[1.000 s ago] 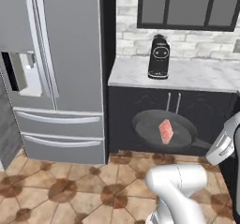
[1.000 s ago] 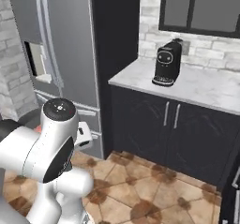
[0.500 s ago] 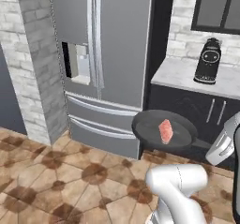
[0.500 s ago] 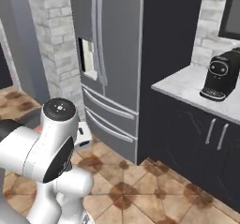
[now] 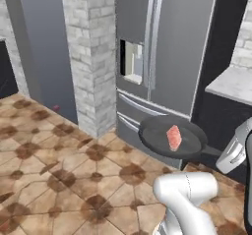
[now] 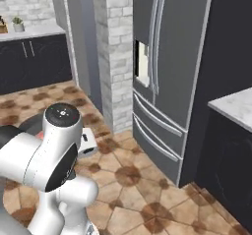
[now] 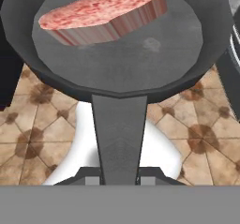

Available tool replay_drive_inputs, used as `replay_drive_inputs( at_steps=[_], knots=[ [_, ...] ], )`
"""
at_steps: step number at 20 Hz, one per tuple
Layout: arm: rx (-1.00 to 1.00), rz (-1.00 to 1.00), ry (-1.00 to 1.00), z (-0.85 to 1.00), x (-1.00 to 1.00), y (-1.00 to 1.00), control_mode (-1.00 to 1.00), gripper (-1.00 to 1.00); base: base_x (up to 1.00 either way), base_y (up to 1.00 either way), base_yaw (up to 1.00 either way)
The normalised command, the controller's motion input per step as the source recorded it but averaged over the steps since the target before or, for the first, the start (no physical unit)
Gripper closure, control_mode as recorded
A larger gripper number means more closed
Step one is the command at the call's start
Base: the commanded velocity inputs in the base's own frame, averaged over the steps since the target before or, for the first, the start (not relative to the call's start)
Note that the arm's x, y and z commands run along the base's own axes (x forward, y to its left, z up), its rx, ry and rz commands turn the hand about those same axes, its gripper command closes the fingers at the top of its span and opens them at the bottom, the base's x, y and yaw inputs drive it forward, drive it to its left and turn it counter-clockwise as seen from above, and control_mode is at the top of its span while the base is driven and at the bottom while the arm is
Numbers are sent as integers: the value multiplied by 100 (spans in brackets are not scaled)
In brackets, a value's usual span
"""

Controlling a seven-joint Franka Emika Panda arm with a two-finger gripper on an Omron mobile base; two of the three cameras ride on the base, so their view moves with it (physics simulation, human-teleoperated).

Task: Pick up the pan with the steak in it and place it on the dining table. Then place the steak on the plate.

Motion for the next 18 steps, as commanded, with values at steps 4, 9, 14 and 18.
replay_drive_inputs(
  at_steps=[4, 9, 14, 18],
  knots=[
    [0, 0, 0, 0, 0, 0, 100, 100, 0, 0, 50],
    [0, 0, 0, 0, 0, 0, 100, 100, 0, 0, 50],
    [0, 0, 0, 0, 0, 0, 100, 100, 0, 0, 50],
    [0, 0, 0, 0, 0, 0, 100, 100, -2, 2, 50]
  ],
)
